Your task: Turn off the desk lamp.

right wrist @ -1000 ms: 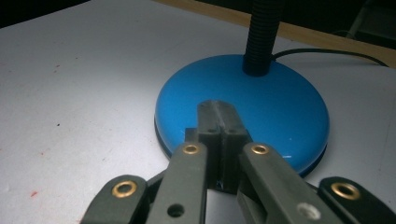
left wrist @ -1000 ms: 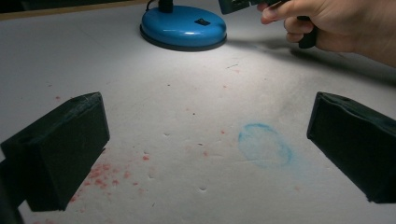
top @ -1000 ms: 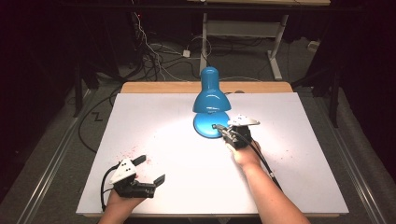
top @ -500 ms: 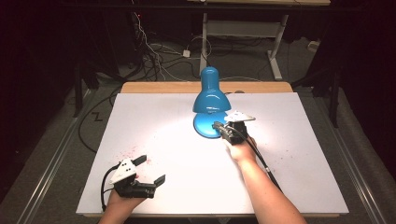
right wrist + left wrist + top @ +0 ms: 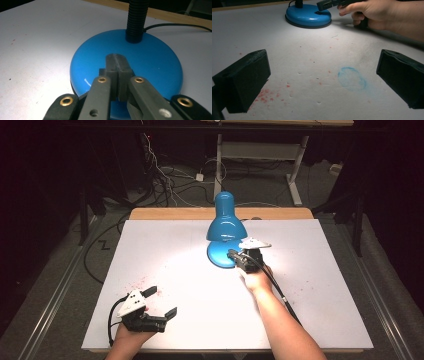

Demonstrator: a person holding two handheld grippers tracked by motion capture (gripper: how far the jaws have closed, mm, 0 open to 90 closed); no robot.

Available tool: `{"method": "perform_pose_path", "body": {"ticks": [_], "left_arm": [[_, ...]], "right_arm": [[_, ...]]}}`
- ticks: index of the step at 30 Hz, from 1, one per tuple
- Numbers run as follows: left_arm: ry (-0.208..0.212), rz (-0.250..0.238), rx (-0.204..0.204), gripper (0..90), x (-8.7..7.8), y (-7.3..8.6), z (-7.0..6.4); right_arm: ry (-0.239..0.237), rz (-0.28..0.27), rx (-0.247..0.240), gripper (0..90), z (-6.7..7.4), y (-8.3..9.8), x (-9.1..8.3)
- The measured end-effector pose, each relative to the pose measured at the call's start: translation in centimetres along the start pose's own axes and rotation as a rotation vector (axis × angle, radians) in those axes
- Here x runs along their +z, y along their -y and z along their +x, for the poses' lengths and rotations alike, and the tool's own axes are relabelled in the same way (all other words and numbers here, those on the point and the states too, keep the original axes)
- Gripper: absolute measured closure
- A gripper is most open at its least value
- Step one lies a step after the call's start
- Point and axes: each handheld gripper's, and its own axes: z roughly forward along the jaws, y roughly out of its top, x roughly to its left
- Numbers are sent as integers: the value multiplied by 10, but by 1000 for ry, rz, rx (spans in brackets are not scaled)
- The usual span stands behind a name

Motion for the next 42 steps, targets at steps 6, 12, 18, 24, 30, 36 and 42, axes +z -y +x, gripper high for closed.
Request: {"method": "perform_pose_path", "body": {"ticks": [6, 12, 18, 24, 30, 36, 42], "left_arm": [[1, 0, 1, 0, 0, 0, 0], [1, 0, -1, 0, 0, 0, 0], [1, -2, -1, 0, 0, 0, 0], [0, -3, -1, 0, -1, 0, 0], [0, -5, -3, 0, -1, 0, 0], [1, -4, -3, 0, -1, 0, -1], [2, -4, -5, 0, -1, 0, -1]], "right_arm": [[4, 7, 7, 900, -1, 0, 2], [5, 6, 12, 900, -2, 0, 3], [4, 6, 11, 900, -2, 0, 3], [2, 6, 11, 900, -1, 0, 3], [0, 5, 9, 900, -2, 1, 3], [1, 5, 8, 900, -2, 1, 3], [-7, 9, 6, 900, -1, 1, 3]]}}
